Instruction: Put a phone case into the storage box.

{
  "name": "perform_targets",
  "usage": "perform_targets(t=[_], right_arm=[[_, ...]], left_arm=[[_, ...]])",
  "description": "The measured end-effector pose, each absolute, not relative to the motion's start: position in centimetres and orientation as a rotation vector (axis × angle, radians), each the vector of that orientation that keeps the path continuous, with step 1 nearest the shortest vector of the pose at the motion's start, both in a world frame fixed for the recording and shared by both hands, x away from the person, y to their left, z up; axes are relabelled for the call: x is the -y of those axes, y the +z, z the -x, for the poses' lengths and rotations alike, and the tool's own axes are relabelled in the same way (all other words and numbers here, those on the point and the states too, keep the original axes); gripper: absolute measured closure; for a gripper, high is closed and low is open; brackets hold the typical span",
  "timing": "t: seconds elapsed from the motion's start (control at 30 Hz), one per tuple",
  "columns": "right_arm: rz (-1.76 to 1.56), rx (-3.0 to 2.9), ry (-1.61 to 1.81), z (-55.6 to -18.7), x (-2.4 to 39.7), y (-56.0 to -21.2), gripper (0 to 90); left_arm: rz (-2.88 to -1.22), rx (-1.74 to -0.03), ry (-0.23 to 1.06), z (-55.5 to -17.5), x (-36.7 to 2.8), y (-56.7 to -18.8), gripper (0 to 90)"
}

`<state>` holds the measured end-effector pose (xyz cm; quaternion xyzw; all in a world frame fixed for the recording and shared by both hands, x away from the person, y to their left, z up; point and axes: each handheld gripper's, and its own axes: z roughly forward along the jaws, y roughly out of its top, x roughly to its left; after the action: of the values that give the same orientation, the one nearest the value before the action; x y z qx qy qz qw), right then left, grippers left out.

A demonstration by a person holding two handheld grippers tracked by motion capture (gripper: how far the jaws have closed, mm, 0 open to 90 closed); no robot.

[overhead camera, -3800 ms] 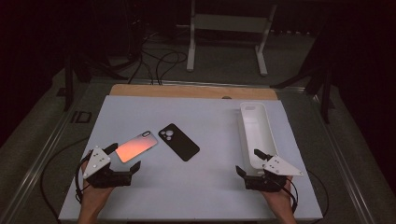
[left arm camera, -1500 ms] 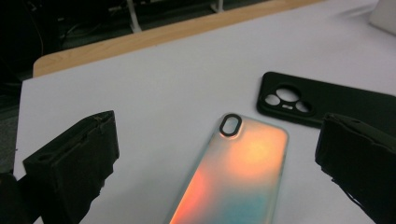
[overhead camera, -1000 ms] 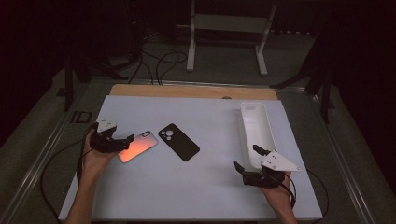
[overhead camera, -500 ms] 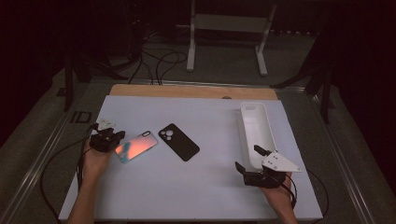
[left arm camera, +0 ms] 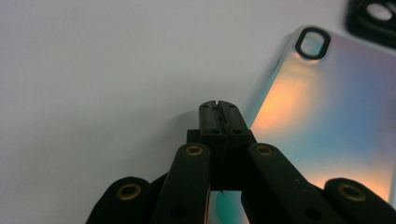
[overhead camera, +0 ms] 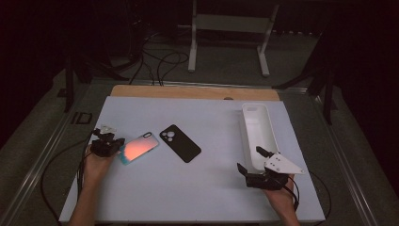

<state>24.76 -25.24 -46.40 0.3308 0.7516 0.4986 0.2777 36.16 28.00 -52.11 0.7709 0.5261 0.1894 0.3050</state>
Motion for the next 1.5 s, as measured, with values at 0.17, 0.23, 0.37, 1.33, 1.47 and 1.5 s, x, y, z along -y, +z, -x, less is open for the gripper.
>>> perform_targets(t=[0.17, 0.23, 0.37, 1.33, 1.47, 1.5], right_arm=[[-0.885, -2.022, 1.339, -24.8, 25.2, -46.5, 10.7], [-0.883, -2.022, 1.338, -24.8, 25.2, -46.5, 10.8], [-0.884, -2.025, 1.338, -24.8, 25.1, -46.5, 10.7], [-0.890, -1.981, 1.355, -25.8, 25.6, -46.0, 10.6], [-0.906, -1.974, 1.364, -25.8, 25.9, -46.1, 10.6], [-0.913, -1.974, 1.372, -25.9, 26.0, -46.1, 10.6]], left_arm=[[-2.029, -1.403, 0.480, -36.1, -28.2, -52.3, 90.0], [-2.033, -1.388, 0.467, -36.0, -28.2, -52.3, 90.0], [-2.056, -1.350, 0.456, -35.6, -27.6, -52.3, 90.0], [-2.101, -1.234, 0.481, -32.1, -24.7, -51.7, 89.6], [-1.987, -1.179, 0.517, -31.0, -24.5, -50.1, 88.4], [-1.959, -1.155, 0.530, -30.5, -24.4, -49.7, 87.1]])
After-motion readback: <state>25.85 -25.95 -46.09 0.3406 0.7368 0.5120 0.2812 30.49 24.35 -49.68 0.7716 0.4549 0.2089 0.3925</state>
